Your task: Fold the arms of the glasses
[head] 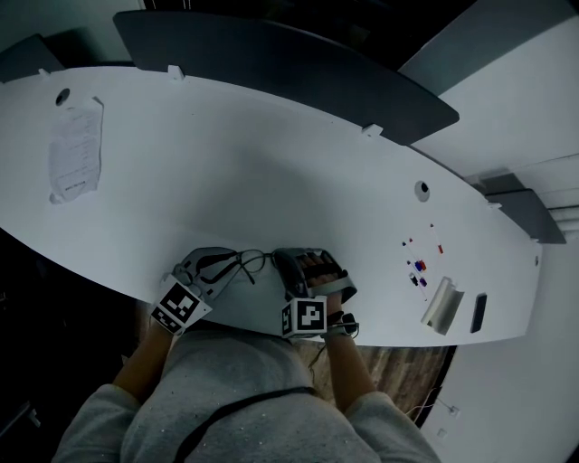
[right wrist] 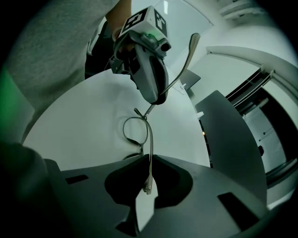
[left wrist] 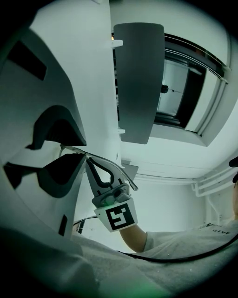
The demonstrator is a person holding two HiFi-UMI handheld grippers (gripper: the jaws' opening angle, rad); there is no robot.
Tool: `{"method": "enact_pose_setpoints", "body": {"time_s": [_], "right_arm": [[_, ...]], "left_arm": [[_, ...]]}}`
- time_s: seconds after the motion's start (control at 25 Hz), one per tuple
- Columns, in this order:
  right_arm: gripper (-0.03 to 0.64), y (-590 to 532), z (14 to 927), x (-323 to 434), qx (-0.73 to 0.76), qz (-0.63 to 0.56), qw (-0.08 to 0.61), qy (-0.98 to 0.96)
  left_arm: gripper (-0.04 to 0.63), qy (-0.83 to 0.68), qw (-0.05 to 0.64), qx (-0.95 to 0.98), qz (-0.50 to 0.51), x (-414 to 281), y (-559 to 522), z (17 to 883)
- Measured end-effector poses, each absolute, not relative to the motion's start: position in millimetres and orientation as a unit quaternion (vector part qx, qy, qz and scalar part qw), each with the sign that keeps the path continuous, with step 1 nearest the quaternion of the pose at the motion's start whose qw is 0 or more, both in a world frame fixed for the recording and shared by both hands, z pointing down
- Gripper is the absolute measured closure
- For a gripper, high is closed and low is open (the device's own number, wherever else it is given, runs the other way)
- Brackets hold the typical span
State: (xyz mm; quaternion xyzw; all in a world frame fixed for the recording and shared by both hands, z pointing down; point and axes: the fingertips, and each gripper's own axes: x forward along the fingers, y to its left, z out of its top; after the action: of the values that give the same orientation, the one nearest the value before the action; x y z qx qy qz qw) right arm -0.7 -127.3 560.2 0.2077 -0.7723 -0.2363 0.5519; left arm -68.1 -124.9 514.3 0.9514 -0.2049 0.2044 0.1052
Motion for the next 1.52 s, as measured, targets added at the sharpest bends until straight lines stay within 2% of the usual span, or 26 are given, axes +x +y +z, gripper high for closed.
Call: {"method": "enact_pose_setpoints", "body": {"time_s": [0.56, 0.84, 0.92, 0.96, 1.24, 1.36, 1.52], "right_arm": [[0.584, -123, 561, -41, 0.167, -0.262, 0.535, -0.785], [0.573, -113, 553, -39, 0.196, -0.148, 0.473, -0.846], [0.483, -109, 547, -37, 0.199, -0.106, 0.452, -0.863], [0.477, -107, 544, -35, 0.204, -0.085, 0.439, -0.871], [0.479, -106, 546, -1, 0.28, 0.098, 0.347, -0.889], [0.479, -112, 550, 1, 0.287, 0.128, 0.33, -0.89], [0.479, -119, 558, -2, 0.268, 0.131, 0.34, -0.892]], "left_arm": [[0.541, -0.241, 0.115, 0.942, 0.203, -102, -116, 514], [0.543, -0.239, 0.11, 0.942, 0.206, -104, -114, 514], [0.543, -0.236, 0.11, 0.943, 0.208, -105, -114, 514], [0.543, -0.234, 0.111, 0.943, 0.208, -106, -113, 514], [0.54, -0.211, 0.127, 0.948, 0.201, -110, -106, 510], [0.54, -0.203, 0.122, 0.948, 0.211, -109, -104, 513], [0.54, -0.203, 0.114, 0.948, 0.219, -110, -104, 514]]}}
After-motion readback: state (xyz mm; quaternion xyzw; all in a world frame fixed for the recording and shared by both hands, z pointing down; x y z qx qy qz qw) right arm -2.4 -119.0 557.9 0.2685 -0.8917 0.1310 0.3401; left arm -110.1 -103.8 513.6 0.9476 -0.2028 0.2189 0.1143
